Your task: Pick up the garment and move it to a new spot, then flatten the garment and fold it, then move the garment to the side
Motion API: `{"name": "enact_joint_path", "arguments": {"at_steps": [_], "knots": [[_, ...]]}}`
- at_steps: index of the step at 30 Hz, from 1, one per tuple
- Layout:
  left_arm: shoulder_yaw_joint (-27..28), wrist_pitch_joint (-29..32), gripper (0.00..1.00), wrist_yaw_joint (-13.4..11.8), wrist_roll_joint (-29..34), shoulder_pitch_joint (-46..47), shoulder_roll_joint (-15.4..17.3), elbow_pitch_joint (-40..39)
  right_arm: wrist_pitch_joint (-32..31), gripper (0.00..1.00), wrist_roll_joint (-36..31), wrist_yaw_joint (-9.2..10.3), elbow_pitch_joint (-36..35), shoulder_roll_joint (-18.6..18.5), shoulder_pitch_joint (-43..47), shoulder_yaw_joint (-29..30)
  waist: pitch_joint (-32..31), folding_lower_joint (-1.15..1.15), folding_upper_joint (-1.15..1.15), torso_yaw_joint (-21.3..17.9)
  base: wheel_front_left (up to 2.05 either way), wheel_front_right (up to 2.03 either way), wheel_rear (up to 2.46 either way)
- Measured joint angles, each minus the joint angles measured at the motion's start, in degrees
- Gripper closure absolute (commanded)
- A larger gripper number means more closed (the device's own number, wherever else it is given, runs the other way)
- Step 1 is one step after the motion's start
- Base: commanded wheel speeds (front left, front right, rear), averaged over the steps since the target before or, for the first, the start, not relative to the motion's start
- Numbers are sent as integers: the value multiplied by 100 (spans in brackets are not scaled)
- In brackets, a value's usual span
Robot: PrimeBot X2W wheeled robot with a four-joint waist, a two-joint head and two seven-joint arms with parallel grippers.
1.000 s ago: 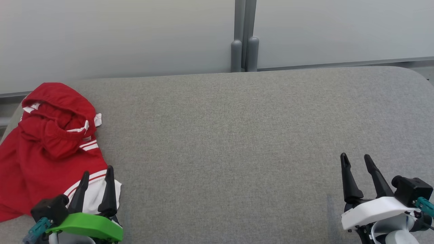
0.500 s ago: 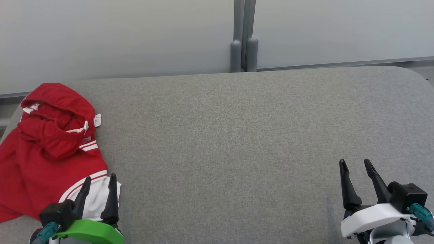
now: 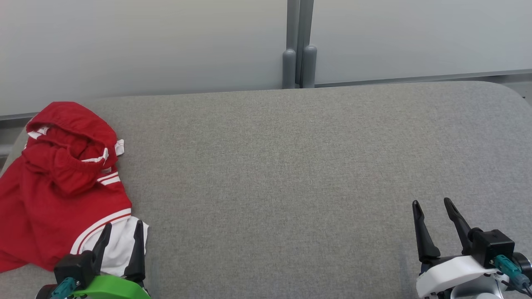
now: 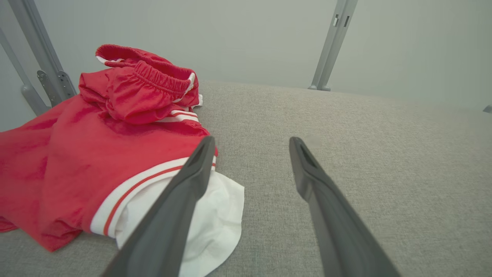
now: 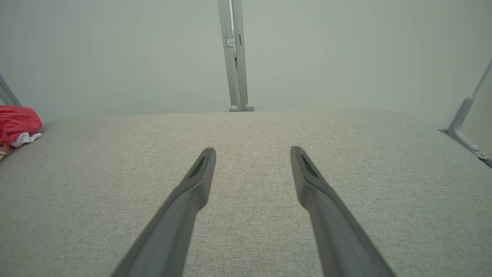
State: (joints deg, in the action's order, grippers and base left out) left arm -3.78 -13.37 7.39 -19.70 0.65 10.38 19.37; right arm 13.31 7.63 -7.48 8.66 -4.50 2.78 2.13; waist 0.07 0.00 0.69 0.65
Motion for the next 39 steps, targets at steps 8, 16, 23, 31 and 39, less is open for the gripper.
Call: {"name": "enact_joint_path", "arguments": {"at_steps": [8, 16, 23, 31, 39], "knots": [[13, -85, 0, 1, 127, -1, 1, 190, 91, 0, -160, 0, 54, 1, 62, 55, -17, 0, 0, 2, 0, 0, 0], [7, -164, 0, 2, 339, -7, 15, 285, 167, 0, -468, 0, 59, -24, 126, 74, -41, 0, 0, 11, 0, 0, 0], [68, -167, 0, 2, 331, -3, -27, 287, 168, 0, -476, 0, 25, -26, 135, 75, -65, 0, 0, 99, 0, 0, 0], [208, -169, 0, 3, 326, 12, -20, 255, 174, 0, -471, -1, 33, -31, 125, -140, -118, 0, 0, 531, 0, 0, 0], [193, -177, 0, 13, 341, 5, -26, 268, 175, 0, -442, -1, 57, -1, 103, -210, -181, 0, 0, 1182, 0, 0, 0]]}}
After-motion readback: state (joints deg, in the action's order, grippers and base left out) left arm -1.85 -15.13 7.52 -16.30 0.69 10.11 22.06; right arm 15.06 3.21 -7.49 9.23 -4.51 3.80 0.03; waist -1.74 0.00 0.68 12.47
